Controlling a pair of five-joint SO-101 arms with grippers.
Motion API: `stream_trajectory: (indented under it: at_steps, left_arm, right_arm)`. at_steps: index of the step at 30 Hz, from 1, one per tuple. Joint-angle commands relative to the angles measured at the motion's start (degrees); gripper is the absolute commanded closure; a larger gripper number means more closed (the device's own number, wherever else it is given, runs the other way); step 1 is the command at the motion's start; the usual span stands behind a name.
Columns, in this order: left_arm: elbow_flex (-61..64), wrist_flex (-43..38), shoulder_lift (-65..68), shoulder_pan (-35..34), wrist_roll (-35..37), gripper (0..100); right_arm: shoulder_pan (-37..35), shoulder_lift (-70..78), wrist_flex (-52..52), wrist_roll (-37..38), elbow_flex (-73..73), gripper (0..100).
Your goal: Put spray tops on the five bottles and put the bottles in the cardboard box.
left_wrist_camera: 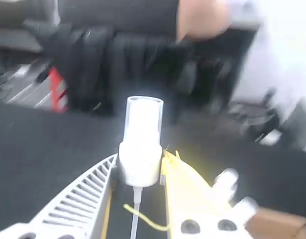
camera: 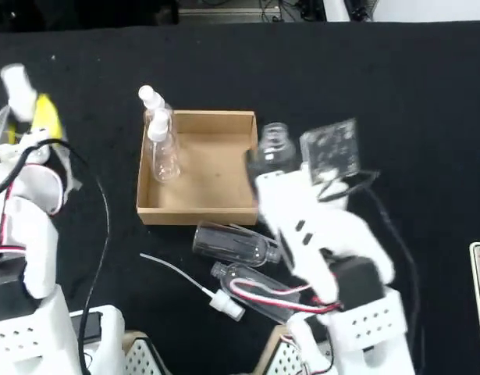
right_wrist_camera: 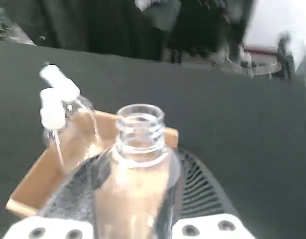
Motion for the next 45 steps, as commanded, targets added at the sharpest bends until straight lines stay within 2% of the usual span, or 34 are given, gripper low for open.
stream_trajectory:
  at_steps: [1,5,10,14,18,30,35,45]
  left_arm:
    - [-3.5,-8.1,-0.6,6.6,5.2,96]
    - [-3.5,-15.5,-0.6,15.8,8.4,96]
    - [-2.9,-22.6,-0.6,29.1,8.6,95]
    - [-3.0,-24.6,-0.6,38.3,8.5,95]
    - [-3.1,-24.3,-0.6,44.3,8.3,95]
    - [-0.9,-23.3,-0.5,45.5,8.0,95]
    - [-1.1,-19.2,-0.5,46.0,1.6,95]
    - [1.2,-17.5,-0.2,46.8,1.8,95]
  right_arm:
    - [-4.7,-6.7,-8.2,-0.9,7.3,98.8]
    - [-7.7,-15.8,-10.9,-0.8,14.1,98.8]
    - [-11.5,-25.1,-13.0,-0.4,21.5,98.8]
    - [-11.5,-29.2,-14.1,-0.4,24.7,98.8]
    - [-11.5,-30.4,-13.7,-0.3,25.6,98.8]
    - [-11.5,-30.4,-13.6,-0.3,25.7,98.8]
    - [-11.4,-30.4,-13.6,-0.3,25.7,98.8]
    - [-11.4,-30.4,-13.6,-0.3,25.7,98.8]
